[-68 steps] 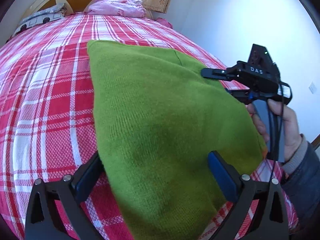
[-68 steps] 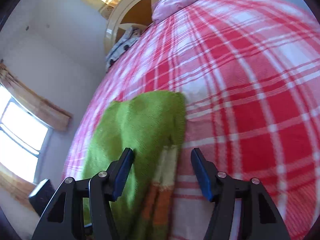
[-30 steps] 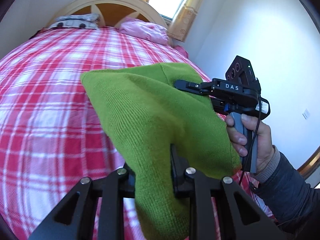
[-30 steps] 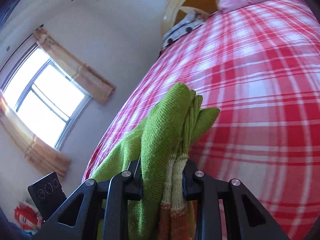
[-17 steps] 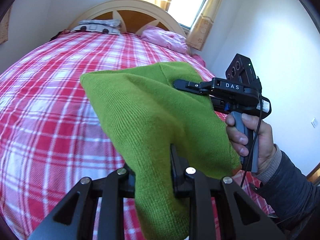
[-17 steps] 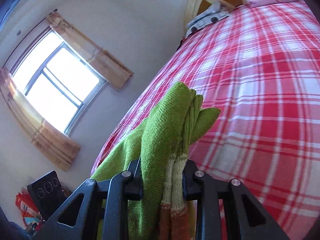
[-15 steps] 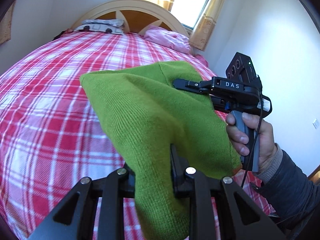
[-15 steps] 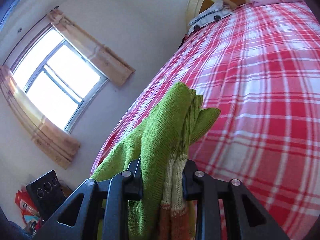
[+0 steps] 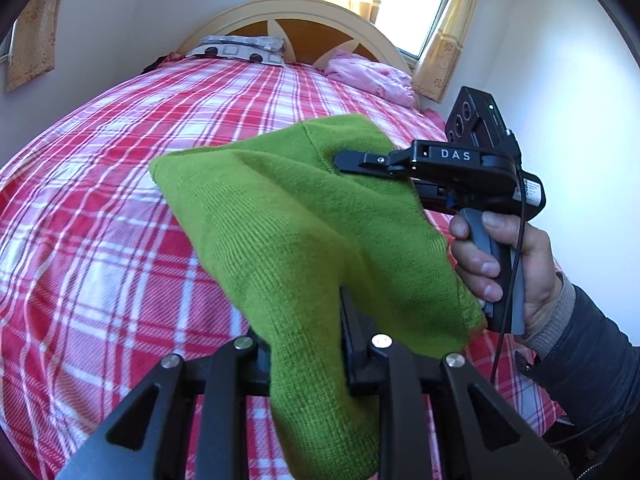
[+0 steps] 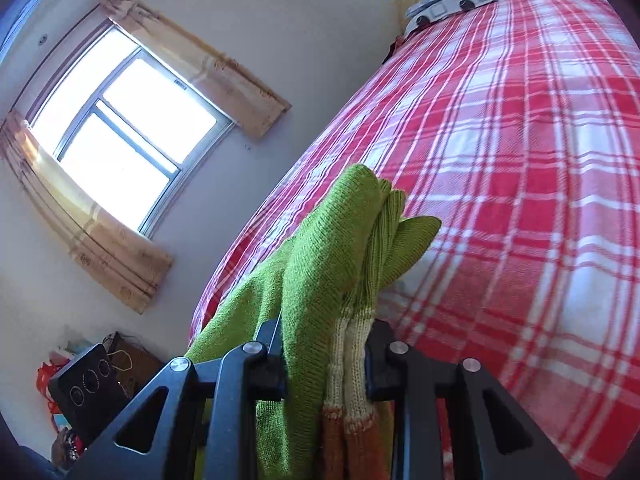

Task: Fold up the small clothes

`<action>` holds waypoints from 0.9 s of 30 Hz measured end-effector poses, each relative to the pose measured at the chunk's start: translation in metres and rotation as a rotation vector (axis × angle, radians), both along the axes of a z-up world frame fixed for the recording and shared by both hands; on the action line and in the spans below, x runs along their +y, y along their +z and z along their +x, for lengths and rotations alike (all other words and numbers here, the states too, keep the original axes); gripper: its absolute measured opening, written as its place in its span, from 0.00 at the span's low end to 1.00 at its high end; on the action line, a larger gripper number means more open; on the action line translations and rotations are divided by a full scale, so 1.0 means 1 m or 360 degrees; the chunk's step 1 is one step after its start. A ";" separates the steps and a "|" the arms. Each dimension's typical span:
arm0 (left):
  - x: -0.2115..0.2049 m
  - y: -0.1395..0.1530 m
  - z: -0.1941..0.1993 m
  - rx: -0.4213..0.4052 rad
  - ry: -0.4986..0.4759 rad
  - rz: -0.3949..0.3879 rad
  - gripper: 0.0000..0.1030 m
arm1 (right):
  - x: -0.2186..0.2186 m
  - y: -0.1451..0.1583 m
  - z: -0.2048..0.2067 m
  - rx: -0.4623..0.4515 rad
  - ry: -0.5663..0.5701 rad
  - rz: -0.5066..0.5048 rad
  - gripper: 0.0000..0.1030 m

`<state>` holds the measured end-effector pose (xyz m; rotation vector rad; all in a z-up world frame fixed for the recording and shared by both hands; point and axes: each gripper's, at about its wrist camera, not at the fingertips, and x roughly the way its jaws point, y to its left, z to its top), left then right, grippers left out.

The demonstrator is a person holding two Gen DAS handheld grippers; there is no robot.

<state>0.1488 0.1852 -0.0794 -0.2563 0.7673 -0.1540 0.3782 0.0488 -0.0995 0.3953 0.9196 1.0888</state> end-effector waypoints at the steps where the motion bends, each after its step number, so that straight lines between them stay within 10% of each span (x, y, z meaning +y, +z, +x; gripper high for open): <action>1: 0.002 -0.001 -0.001 0.0002 0.0005 0.0008 0.23 | 0.004 -0.002 -0.001 0.0010 0.0013 0.0006 0.26; 27: 0.004 -0.033 -0.015 0.0081 0.0014 0.0102 0.36 | 0.033 -0.025 0.011 0.0022 -0.0035 -0.0283 0.27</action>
